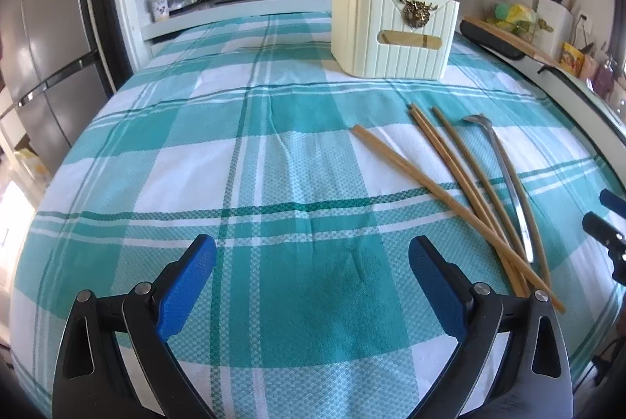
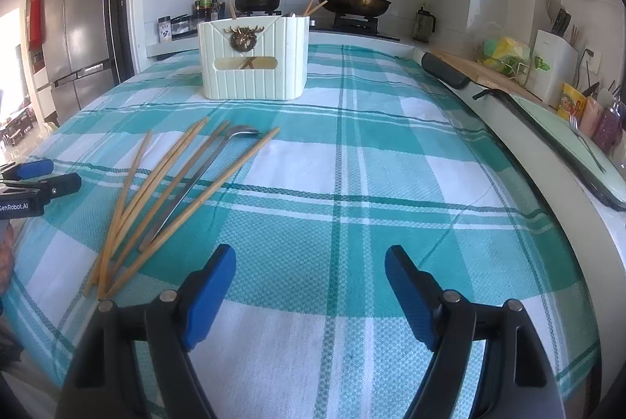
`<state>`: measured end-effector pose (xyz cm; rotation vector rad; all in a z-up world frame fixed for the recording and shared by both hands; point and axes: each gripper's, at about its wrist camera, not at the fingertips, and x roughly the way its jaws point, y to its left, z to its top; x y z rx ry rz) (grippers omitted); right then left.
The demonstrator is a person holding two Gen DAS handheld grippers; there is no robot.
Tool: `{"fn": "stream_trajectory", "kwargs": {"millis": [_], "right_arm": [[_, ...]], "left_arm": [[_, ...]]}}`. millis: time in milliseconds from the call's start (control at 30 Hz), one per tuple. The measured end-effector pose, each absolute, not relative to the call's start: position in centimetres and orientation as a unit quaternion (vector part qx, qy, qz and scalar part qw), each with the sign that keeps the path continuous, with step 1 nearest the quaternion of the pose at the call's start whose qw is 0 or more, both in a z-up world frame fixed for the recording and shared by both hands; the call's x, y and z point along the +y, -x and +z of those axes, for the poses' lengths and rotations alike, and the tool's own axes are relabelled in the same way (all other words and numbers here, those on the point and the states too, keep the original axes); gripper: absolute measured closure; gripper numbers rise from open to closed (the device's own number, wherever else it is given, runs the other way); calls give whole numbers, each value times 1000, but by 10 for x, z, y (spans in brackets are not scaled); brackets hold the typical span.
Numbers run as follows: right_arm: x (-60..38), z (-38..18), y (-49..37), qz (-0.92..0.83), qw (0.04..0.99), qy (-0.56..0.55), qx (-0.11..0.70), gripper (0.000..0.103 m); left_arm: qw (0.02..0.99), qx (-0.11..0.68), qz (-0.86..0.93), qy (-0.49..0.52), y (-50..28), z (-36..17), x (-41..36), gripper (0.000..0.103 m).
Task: Organize utensils
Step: 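Move both grippers back over the chopsticks and spoons on the tablecloth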
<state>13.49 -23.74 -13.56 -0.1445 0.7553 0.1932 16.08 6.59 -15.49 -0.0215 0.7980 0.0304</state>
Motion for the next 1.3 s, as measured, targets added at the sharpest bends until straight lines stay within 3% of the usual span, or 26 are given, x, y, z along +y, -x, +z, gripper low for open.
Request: {"fn": "stream_trajectory", "kwargs": {"millis": [800, 1000, 1300], "right_arm": [[-186, -143, -131, 170, 900, 114, 384, 23], [-162, -140, -116, 216, 894, 141, 366, 23], [-181, -140, -121, 192, 900, 105, 378, 23]], "left_arm": [[918, 391, -55, 50, -170, -144, 33, 4], [904, 424, -34, -47, -194, -159, -10, 3], [895, 446, -22, 9, -186, -162, 33, 3]]}}
